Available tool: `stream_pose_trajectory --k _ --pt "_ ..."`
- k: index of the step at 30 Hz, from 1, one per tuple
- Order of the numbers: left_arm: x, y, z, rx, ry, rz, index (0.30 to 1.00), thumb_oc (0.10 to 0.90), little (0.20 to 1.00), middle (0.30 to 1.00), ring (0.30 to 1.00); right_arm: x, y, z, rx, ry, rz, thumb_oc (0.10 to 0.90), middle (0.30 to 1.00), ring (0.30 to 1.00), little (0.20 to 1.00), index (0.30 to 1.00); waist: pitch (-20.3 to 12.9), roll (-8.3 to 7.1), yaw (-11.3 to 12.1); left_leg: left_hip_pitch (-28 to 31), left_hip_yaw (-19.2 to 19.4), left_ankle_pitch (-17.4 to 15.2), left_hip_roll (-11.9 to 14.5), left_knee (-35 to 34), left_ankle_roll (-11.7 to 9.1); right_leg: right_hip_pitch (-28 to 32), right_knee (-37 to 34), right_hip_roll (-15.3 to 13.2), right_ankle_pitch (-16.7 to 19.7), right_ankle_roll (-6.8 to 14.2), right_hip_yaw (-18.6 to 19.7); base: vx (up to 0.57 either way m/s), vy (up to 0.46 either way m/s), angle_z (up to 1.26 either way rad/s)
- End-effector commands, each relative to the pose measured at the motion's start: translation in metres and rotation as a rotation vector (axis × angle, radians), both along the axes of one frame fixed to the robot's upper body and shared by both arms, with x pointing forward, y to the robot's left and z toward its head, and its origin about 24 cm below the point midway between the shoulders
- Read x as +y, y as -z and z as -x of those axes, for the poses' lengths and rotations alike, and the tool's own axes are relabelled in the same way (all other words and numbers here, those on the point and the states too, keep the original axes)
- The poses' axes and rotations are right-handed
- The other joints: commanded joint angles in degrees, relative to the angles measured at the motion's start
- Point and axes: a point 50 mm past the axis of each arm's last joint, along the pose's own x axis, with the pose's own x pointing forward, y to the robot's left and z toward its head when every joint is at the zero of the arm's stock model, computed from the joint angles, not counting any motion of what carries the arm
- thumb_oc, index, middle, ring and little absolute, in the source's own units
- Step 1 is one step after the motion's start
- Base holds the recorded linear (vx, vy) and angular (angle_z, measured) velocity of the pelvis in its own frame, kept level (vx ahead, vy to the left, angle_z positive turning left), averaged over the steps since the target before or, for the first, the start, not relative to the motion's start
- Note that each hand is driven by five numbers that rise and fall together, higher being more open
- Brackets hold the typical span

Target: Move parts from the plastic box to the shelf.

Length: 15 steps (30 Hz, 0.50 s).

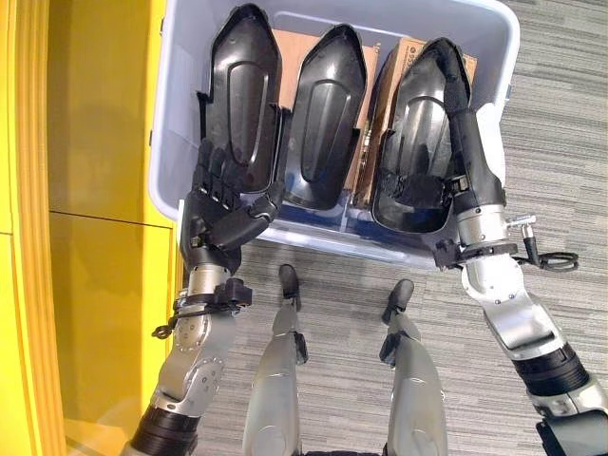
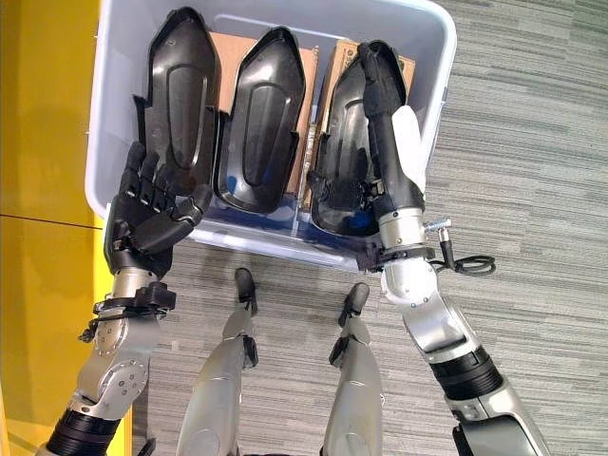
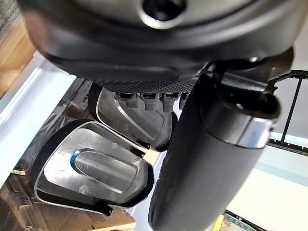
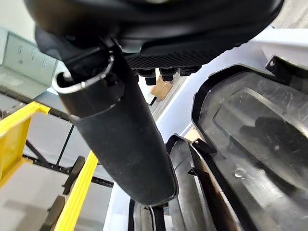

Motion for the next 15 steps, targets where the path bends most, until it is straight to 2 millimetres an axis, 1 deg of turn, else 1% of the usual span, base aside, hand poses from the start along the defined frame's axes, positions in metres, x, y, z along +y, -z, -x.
stream_pose_trajectory --k 1,6,7,8,9,10,11,12,13,15 --pt "0.007 -0.043 0.025 -0.260 -0.034 -0.014 1.000 0.900 1.000 1.000 1.000 0.012 -0.051 0.035 -0.337 -0.090 0.015 0.900 1.000 1.000 1.000 1.000 -0.91 -2.55 -0.42 3.24 1.68 -10.39 0.98 6.91 -1.55 2.82 2.33 0.02 -4.20 1.36 2.81 0.00 0.000 0.00" --pt "0.006 -0.043 0.024 -0.258 -0.037 -0.018 1.000 0.900 1.000 1.000 1.000 0.013 -0.043 0.033 -0.311 -0.070 0.024 0.900 1.000 1.000 1.000 1.000 -0.91 -2.54 -0.56 3.00 1.59 -10.34 0.92 6.88 -1.56 2.62 2.38 0.01 -4.22 1.40 2.80 0.00 0.000 0.00" --pt "0.006 -0.043 0.025 -0.258 -0.044 -0.019 1.000 0.900 1.000 1.000 1.000 0.011 -0.040 0.032 -0.327 -0.007 0.067 0.900 1.000 1.000 1.000 1.000 -0.91 -2.53 -0.52 2.86 1.63 -10.39 0.91 6.95 -1.56 2.57 2.38 0.00 -4.23 1.44 2.83 0.00 0.000 0.00" --pt "0.006 -0.043 0.025 -0.258 -0.044 -0.019 1.000 0.900 1.000 1.000 1.000 0.011 -0.040 0.032 -0.327 -0.007 0.067 0.900 1.000 1.000 1.000 1.000 -0.91 -2.53 -0.52 2.86 1.64 -10.39 0.91 6.95 -1.56 2.57 2.38 0.00 -4.23 1.44 2.83 0.00 0.000 0.00" --pt "0.006 -0.043 0.024 -0.260 -0.050 -0.021 1.000 0.900 1.000 1.000 1.000 0.008 -0.044 0.032 -0.373 0.063 0.123 0.900 1.000 1.000 1.000 1.000 -0.91 -2.47 -0.54 2.82 1.63 -10.44 0.86 6.93 -1.58 2.50 2.39 0.05 -4.25 1.46 2.91 0.00 0.000 0.00" --pt "0.006 -0.043 0.024 -0.260 -0.050 -0.021 1.000 0.900 1.000 1.000 1.000 0.008 -0.044 0.032 -0.373 0.063 0.123 0.900 1.000 1.000 1.000 1.000 -0.91 -2.47 -0.54 2.81 1.63 -10.44 0.86 6.93 -1.58 2.49 2.39 0.05 -4.25 1.46 2.91 0.00 0.010 -0.03" --pt "0.004 -0.042 0.024 -0.256 -0.056 -0.012 1.000 0.900 1.000 1.000 1.000 0.012 -0.039 0.032 -0.371 0.059 0.105 0.900 1.000 1.000 1.000 1.000 -0.91 -2.42 -0.61 2.43 1.62 -10.37 0.82 7.05 -1.55 2.29 2.29 0.04 -4.20 1.45 2.85 0.00 0.000 0.00" --pt "0.004 -0.042 0.024 -0.256 -0.057 -0.012 1.000 0.900 1.000 1.000 1.000 0.013 -0.039 0.032 -0.371 0.059 0.105 0.900 1.000 1.000 1.000 1.000 -0.91 -2.44 -0.61 2.44 1.62 -10.37 0.82 7.04 -1.55 2.30 2.29 0.05 -4.20 1.45 2.85 0.00 0.000 0.00" --pt "0.003 -0.042 0.024 -0.255 -0.056 -0.015 1.000 0.900 1.000 1.000 1.000 0.016 -0.038 0.032 -0.384 0.079 0.146 0.900 1.000 1.000 1.000 1.000 -0.91 -2.35 -0.60 2.27 1.54 -10.38 0.83 7.11 -1.53 2.24 2.26 0.05 -4.23 1.47 2.86 0.00 0.000 0.00" --pt "0.002 -0.041 0.024 -0.254 -0.054 -0.016 1.000 0.900 1.000 1.000 1.000 0.019 -0.035 0.031 -0.380 0.081 0.162 0.900 1.000 1.000 1.000 1.000 -0.91 -2.30 -0.54 2.11 1.52 -10.35 0.82 7.16 -1.51 2.13 2.31 0.00 -4.20 1.48 2.90 0.00 0.000 0.00"
